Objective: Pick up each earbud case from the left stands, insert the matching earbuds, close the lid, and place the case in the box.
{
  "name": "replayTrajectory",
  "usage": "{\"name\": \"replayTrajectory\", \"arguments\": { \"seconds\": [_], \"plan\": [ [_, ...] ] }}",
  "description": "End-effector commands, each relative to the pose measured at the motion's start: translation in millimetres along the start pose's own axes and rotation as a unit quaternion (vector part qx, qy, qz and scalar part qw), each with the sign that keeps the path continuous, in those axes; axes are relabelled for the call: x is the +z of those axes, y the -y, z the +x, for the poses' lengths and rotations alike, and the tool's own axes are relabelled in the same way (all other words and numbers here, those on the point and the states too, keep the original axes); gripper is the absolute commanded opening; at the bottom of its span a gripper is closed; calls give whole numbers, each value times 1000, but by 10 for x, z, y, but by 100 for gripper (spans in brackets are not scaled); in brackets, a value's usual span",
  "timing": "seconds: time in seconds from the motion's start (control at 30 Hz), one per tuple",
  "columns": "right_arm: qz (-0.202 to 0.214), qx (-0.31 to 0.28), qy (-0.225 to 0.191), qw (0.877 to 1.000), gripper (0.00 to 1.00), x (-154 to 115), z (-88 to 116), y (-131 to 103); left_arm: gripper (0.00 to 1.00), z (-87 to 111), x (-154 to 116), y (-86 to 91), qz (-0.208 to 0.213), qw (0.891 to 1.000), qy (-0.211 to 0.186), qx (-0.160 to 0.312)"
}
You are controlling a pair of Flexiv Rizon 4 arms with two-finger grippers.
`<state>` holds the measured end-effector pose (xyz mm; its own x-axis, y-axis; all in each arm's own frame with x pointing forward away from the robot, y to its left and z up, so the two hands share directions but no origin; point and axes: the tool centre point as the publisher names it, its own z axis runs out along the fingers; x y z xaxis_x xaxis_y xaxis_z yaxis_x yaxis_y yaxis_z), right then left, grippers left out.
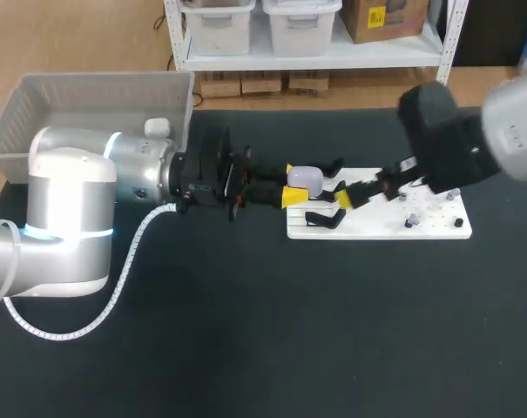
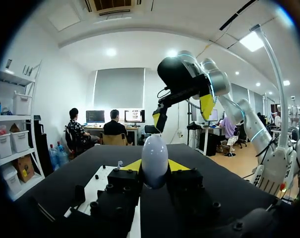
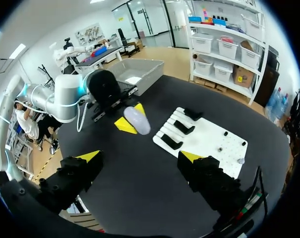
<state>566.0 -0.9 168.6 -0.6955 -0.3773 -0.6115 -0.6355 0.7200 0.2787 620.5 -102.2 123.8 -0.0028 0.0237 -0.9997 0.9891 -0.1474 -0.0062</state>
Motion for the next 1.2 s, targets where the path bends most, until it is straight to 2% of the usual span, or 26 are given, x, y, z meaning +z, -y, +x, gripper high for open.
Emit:
{"name": "replayTrajectory", "arguments": {
  "seconds": [0.03,0.3,0.57,1.2],
  "plan": [
    [-9,0,-12,1000,100,277,-114,-134,0,3,-5,2,-1,1000,1,1],
    [-21,-3,-18,1000,100,498,-231,-225,0,3,-5,2,-1,1000,1,1],
    [-16,13,-22,1000,100,637,-281,-105,0,3,-5,2,-1,1000,1,1],
    [-4,60,-5,998,100,627,-219,141,0,3,-5,2,-1,1000,1,1]
  ]
}}
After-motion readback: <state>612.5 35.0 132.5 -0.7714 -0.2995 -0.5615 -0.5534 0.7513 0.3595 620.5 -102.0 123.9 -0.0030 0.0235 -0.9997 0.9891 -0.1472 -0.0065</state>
